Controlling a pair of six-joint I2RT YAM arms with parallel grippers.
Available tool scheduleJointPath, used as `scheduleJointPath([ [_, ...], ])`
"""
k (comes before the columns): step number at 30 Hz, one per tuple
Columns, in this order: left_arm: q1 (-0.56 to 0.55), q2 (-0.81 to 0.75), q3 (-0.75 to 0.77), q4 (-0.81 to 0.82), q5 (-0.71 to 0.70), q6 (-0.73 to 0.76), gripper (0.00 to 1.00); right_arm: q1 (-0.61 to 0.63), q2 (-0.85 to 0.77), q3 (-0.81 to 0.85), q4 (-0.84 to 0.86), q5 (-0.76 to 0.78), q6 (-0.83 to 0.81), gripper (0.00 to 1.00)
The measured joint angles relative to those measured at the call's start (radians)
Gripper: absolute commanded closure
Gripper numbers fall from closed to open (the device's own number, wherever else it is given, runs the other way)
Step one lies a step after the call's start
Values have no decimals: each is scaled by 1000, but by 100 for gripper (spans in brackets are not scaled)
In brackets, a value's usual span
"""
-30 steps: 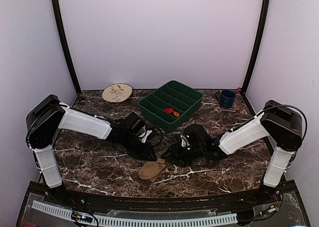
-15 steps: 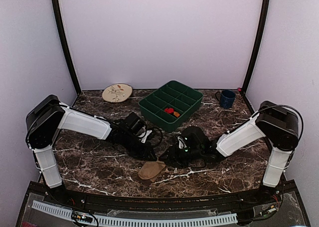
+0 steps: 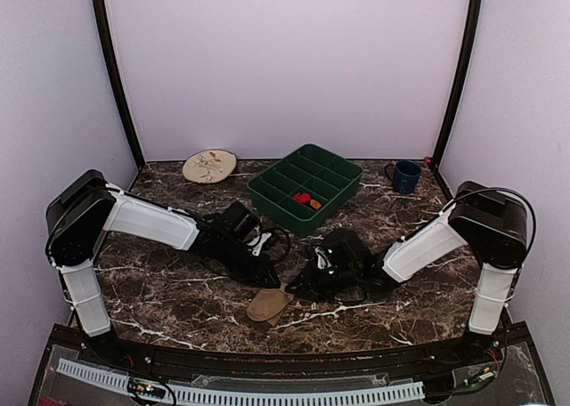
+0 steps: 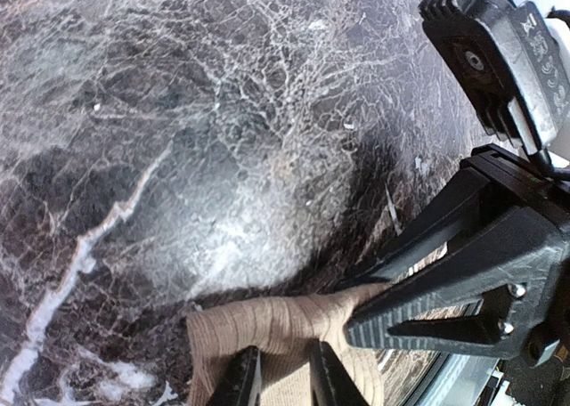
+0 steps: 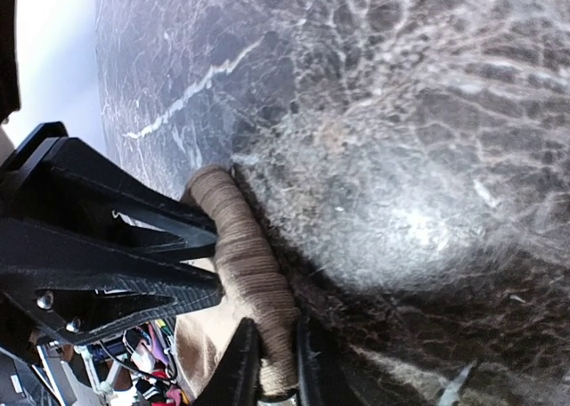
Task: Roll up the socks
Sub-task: Roll the sock at the center of the board.
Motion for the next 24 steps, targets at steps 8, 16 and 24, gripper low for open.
scheduleJointPath([
  [8, 0, -9, -11, 11, -14, 0, 76, 0, 8, 10, -17, -6, -72, 100],
  [16, -5, -39, -24, -17, -55, -7, 74, 37, -14, 65, -148, 106, -327, 100],
  [24, 7, -98, -23, -161, -141, -25, 72, 151, -73, 80, -282, 393, -616, 100],
])
